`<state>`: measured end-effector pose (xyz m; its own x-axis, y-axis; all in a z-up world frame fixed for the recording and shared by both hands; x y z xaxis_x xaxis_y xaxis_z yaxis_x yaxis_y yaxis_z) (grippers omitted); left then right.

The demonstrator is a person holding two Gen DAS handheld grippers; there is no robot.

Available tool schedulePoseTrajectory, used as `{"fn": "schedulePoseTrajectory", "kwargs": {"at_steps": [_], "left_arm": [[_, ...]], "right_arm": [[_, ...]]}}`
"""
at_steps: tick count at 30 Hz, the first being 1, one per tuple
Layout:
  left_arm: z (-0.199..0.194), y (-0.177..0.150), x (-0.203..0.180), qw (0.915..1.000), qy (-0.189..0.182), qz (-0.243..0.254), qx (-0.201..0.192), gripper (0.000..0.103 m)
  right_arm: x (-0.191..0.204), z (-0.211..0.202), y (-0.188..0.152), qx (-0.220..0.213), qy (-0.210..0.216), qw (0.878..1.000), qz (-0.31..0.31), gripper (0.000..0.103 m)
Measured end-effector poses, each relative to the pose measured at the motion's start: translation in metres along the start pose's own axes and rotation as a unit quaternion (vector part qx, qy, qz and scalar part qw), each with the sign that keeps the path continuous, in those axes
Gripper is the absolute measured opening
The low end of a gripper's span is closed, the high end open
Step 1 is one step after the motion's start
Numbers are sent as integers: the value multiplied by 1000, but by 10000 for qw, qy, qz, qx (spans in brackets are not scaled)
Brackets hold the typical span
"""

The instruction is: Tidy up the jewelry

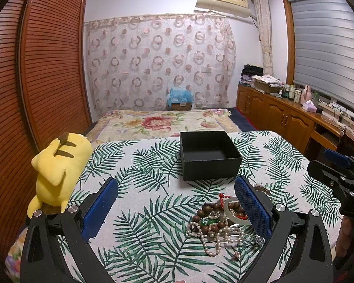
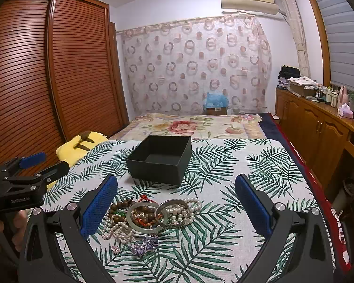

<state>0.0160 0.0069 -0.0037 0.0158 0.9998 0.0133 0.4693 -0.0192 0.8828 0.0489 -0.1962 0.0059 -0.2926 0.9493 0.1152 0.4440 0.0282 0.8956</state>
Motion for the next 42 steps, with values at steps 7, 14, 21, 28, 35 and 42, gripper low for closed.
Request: {"fn": "schedulePoseTrajectory", "kwargs": {"at_steps": [7,14,21,28,35,42], "left_arm": [[0,0,1,10000,-7,-2,15,96],[4,-1,5,9999,-37,-1,115,96],[24,-15,-1,9987,-245,87,430,96],[38,-31,-6,9963,-422,152,731,96],[48,-41,-2,9941,-501,117,958,96],[60,-51,1,9908,-674,156,1162,96]], "right_arm": [[3,1,0,5,25,10000,20,101],[9,3,-1,78,72,9999,13,101],[-1,16,-8,290,260,9992,-99,95],[-1,45,-25,858,468,9941,-463,84],[6,84,-43,1489,648,9838,-762,78],[13,110,-51,1873,734,9743,-1009,72]]}}
Point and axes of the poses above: each gripper's, at about its wrist camera, not at the fingertips, and z roughly the way its jaws point, x to its left, y to its top, the point moved 2 cm from there along z, roughly the way its jaws point
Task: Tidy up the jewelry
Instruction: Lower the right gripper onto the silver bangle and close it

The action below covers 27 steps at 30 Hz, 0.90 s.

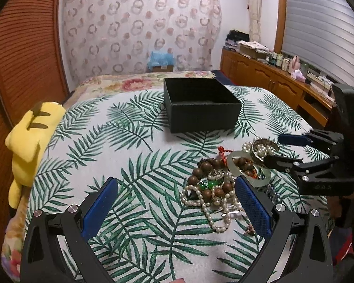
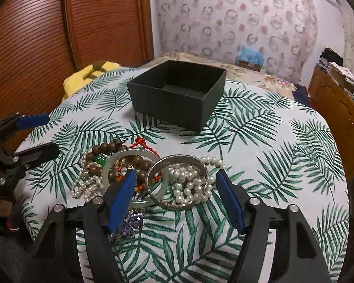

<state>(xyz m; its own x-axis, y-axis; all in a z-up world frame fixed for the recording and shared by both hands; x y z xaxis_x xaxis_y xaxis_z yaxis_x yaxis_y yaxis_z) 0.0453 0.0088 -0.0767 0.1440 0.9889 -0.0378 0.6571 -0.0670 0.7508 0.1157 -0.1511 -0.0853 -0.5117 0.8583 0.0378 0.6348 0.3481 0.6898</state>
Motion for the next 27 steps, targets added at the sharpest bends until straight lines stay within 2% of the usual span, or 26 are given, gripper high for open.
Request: {"fn": "schedulePoseTrajectory", "kwargs": {"at_steps": [3,5,6,9,20,25,27], "left_arm": [[4,-1,1,9999,-118,-22,79,96],[8,0,1,9997,-207,-29,136,95],[9,0,0,9995,-262,-22,159,95],[13,2,-2,9987,-457,-26,228,95],[33,19,-34,9920,-1075,305,581,42],[51,26,-50,9880,-1214,479,822,17],[59,28,-55,9863,-1234,541,954,15]], "right_arm": [[5,9,2,152,-30,9997,-183,72],[6,14,2,234,-59,9994,-267,68],[6,16,2,272,-82,9992,-293,63],[3,15,2,259,-56,9993,-279,62],[-14,-20,1,-87,-72,9999,-103,62],[-21,-28,-2,-126,-100,9999,-32,62],[-24,-30,-3,-147,-97,9998,8,62]]}}
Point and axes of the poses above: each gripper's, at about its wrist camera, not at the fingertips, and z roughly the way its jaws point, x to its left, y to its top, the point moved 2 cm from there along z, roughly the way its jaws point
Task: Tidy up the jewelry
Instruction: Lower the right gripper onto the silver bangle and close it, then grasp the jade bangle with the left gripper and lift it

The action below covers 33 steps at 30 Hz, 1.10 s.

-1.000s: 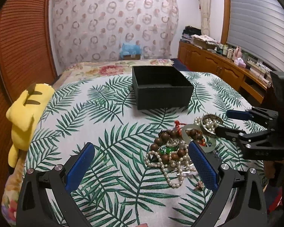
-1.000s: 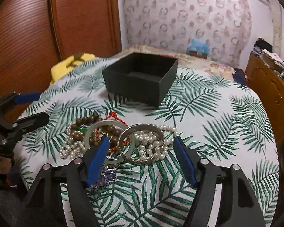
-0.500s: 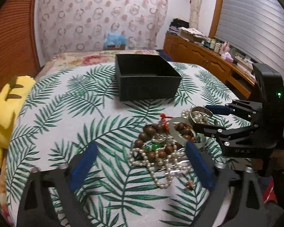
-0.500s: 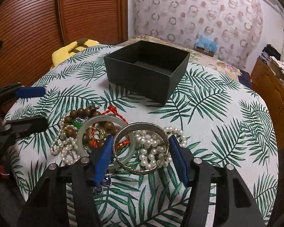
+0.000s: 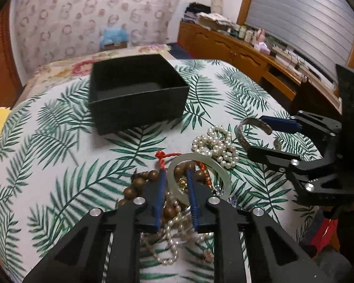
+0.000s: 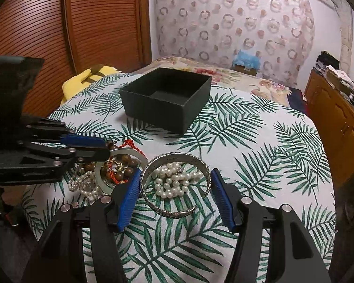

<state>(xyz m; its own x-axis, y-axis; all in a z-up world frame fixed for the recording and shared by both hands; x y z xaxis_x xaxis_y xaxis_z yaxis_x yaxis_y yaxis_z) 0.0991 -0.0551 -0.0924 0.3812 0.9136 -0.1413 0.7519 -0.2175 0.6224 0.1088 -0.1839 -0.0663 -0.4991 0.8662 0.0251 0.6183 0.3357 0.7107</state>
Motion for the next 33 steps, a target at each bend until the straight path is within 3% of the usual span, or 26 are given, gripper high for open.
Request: {"fn": "schedulePoseTrajectory", "kwargs": {"at_steps": [5,14,28,33], "left_arm": [[15,4,-3,9993,226,168,248,14],[20,7,-4,9971,557,401,325,14],[19,6,-3,9966,506,578,296,15],[14,1,-3,9972,473,561,157,7]], "right_arm": [[-4,-2,-3,-17,10,10000,44,62],[-1,-4,-3,-46,61,10000,58,62],[5,-5,-7,-62,68,10000,5,62],[6,-5,-8,-60,62,10000,-2,62]]}}
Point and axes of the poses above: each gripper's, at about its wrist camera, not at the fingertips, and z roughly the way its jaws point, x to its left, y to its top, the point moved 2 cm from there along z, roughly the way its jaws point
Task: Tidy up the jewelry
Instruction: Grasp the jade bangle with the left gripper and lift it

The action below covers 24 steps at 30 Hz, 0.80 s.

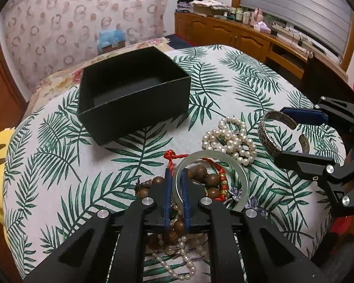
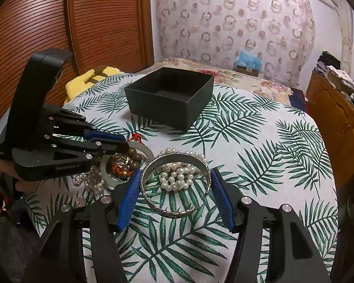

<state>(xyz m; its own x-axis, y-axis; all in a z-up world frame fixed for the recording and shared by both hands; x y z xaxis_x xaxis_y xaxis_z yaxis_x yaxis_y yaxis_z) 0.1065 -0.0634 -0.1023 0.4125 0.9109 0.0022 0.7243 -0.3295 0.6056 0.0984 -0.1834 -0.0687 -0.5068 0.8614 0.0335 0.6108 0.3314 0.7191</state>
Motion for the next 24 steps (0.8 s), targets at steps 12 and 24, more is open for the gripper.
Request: {"fn": "schedulePoseTrajectory", "kwargs": {"at_steps": [12,24], "left_arm": [[-39,13,8,9974,-91,-264,-657,7],[-24,-7,44,9977,204,-559,-322,7]], "right_arm": [[-6,-3,5,-115,-47,9999,27,62],[-3,6,-1,-22,-59,10000,19,62]]}}
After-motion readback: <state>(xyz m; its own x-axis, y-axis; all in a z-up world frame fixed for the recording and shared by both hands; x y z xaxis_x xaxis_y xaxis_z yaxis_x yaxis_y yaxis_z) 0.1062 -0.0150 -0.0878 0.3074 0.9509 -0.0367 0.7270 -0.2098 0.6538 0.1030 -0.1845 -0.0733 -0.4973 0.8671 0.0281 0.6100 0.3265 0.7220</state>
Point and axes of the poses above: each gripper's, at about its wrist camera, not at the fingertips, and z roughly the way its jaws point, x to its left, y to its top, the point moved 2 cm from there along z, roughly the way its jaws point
